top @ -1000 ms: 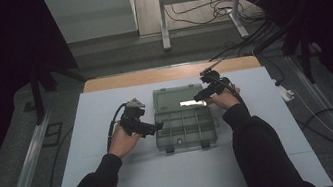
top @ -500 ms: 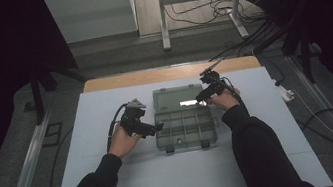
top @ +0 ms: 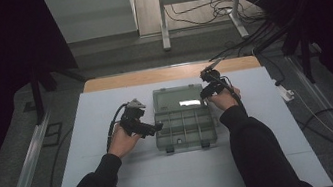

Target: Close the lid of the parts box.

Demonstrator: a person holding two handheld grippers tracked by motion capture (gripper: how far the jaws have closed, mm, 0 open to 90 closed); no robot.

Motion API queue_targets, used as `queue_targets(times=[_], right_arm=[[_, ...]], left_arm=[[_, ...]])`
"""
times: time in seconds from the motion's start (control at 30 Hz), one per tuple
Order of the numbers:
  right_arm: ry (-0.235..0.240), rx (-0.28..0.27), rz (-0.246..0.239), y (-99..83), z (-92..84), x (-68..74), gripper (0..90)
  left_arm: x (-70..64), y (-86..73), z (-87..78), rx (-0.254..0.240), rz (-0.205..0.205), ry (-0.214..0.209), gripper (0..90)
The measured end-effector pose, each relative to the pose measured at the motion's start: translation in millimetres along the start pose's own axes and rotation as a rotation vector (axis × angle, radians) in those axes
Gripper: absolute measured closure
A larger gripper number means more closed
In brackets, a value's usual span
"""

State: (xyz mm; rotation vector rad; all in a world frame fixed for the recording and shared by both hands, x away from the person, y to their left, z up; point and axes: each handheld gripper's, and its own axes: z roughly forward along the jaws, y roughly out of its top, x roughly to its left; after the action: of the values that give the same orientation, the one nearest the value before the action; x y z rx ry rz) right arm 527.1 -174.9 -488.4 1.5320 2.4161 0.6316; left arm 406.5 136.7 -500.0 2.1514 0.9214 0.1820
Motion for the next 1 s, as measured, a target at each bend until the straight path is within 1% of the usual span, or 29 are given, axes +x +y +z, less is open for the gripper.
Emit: queue_targets(times=[0.13, 0.23, 0.27, 0.3, 0.33, 0.37, 0.4, 0.43, 0.47, 0.5, 0.53, 0.57, 0.6, 0.7, 0.8, 0.83, 0.87, 0.9, 0.93, 0.97, 1.0], right_arm=[[0.002, 0.004, 0.051, 1.7, 1.0, -0.1, 73.0], [-0.008, 0.013, 0.073, 4.3, 2.0, 2.2, 78.1], [-0.017, 0.018, 0.097, 5.5, 2.3, 3.5, 80.2], [-0.017, 0.018, 0.097, 5.5, 2.3, 3.5, 80.2], [-0.026, 0.019, 0.109, 6.2, 2.6, 4.1, 81.4], [-0.032, 0.022, 0.13, 7.0, 3.0, 4.4, 82.4], [-0.033, 0.027, 0.149, 7.7, 2.9, 4.4, 83.1], [-0.036, 0.028, 0.179, 8.4, 3.1, 4.6, 84.2], [-0.037, 0.029, 0.194, 8.7, 3.1, 4.9, 84.7], [-0.04, 0.029, 0.216, 9.0, 3.1, 5.1, 85.4], [-0.035, 0.026, 0.252, 8.9, 3.0, 5.1, 86.7], [-0.028, 0.021, 0.274, 8.7, 3.0, 4.9, 87.0], [-0.024, 0.019, 0.289, 8.6, 3.1, 5.0, 87.2], [-0.034, 0.009, 0.3, 8.2, 2.8, 6.3, 87.6], [-0.041, -0.013, 0.302, 7.6, 0.0, 7.7, 87.8], [-0.04, -0.021, 0.303, 7.3, -1.5, 8.1, 87.8], [-0.04, -0.021, 0.303, 7.3, -1.5, 8.1, 87.8], [-0.04, -0.031, 0.303, 7.1, -3.1, 8.3, 87.8], [-0.039, -0.042, 0.301, 6.7, -5.0, 8.3, 87.9], [-0.036, -0.053, 0.304, 6.2, -7.0, 8.4, 87.8], [-0.035, -0.062, 0.303, 5.6, -8.4, 8.4, 87.8]], left_arm=[[-0.6, 0.4, 1.1, 0.013, 0.002, 0.009, 0.0], [-1.9, 1.3, 2.7, 0.03, 0.004, 0.017, 0.0], [-2.2, 1.9, 3.1, 0.04, 0.007, 0.027, 0.0], [-2.2, 1.9, 3.1, 0.04, 0.007, 0.027, 0.0], [-2.7, 3.0, 3.7, 0.048, 0.004, 0.044, 0.0], [-2.7, 3.5, 3.9, 0.051, -0.001, 0.052, 0.1], [-1.6, 4.0, 3.5, 0.05, -0.006, 0.046, 0.1], [-0.8, 4.2, 3.2, 0.046, -0.01, 0.037, 0.1], [0.3, 4.7, 2.8, 0.035, -0.023, 0.029, 0.1], [1.7, 5.2, 2.1, 0.032, -0.024, 0.027, 0.1], [2.7, 5.7, 1.5, 0.033, -0.025, 0.026, 0.1], [5.6, 6.5, 0.4, 0.024, -0.034, 0.012, 0.1], [7.3, 7.0, -0.3, 0.026, -0.033, 0.008, 0.1], [11.9, 8.7, -0.6, 0.024, -0.042, 0.007, 1.8], [15.1, 10.0, -0.3, 0.018, -0.048, 0.007, 6.8], [16.7, 11.0, -0.1, 0.018, -0.055, 0.01, 10.0], [18.4, 11.8, 0.1, 0.015, -0.056, 0.012, 10.0], [21.0, 13.1, 0.4, 0.012, -0.058, 0.007, 13.4], [23.9, 14.4, 0.7, 0.007, -0.06, -0.007, 15.4], [25.7, 15.6, 1.1, 0.004, -0.068, -0.004, 19.4], [27.9, 16.6, 1.3, -0.001, -0.067, -0.001, 23.8]])
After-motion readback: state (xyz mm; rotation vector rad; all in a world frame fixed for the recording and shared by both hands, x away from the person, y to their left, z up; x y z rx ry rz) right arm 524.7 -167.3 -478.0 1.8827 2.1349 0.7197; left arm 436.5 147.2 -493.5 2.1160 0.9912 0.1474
